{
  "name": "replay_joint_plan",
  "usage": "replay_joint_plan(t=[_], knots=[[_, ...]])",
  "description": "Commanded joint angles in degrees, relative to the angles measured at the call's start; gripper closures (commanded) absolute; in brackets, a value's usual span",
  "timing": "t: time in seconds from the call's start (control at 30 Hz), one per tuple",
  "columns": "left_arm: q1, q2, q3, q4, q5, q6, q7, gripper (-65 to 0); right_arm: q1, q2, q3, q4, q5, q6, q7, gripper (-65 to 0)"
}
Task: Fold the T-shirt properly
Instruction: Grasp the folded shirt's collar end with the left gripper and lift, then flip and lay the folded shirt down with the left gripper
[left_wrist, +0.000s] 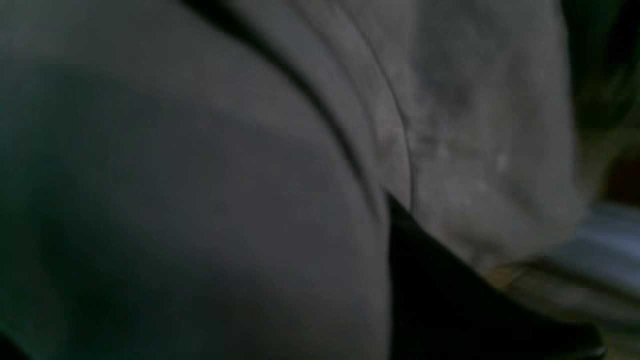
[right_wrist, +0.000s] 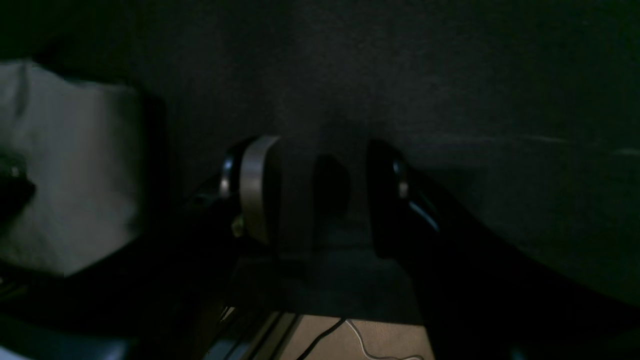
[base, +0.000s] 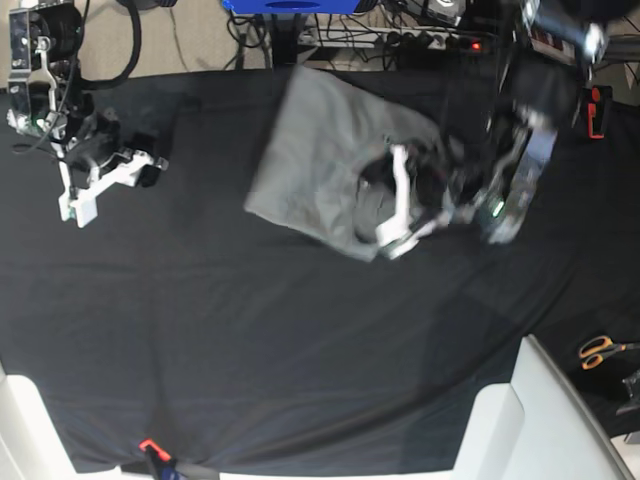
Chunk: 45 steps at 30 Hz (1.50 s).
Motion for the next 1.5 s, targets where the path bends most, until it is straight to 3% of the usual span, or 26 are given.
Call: replay_joint_plan(t=[0.0,0.13,0.3,0.53,0.67,0.8,0.9,1.1,1.47], knots=[[-2.6,0.1,3.81,0.79,1.53,0.29,-0.41,0.0,0.57,0.52,0.07,0.91,0.53,0.54,0.73,-26.4],[-10.51,0.45,19.9,0.96,7.33,0.29,-0.59,0.0,0.57,-0.53,0.42,0.91,0.53,0.54,0.73,-26.4],[-17.63,3.8,30.1,0.79,13.4,0.29,-0.85,0.0,0.57,-0.53,0.42,0.91,0.44,0.37,0.73,-26.4],[-19.48,8.98,30.8,-1.76,28.26,0.29,-7.45,0.0,0.48,-0.62,0.42,0.91,0.53,0.19,0.73,-26.4],[-21.41,12.67,31.15,-10.91,31.33,0.29,-12.9,0.0,0.39,-0.62,0.42,0.82,0.53,0.1,0.73,-26.4],[-23.52,15.22,31.33,-17.41,31.51,0.29,-20.02,0.0,0.39,-0.62,0.42,0.82,0.53,0.1,0.73,-26.4],[-25.02,16.63,31.59,-19.26,31.6,0.29,-22.3,0.0,0.39,-0.62,0.42,0.82,0.53,0.1,0.73,-26.4],[-27.04,17.77,38.36,-22.33,30.98,0.29,-25.47,0.0,0.48,-0.62,0.42,0.82,0.53,0.1,0.73,-26.4],[-27.13,18.92,39.06,-25.94,31.16,0.29,-27.58,0.0,0.66,-0.71,0.51,0.82,0.53,0.1,0.81,-26.4]])
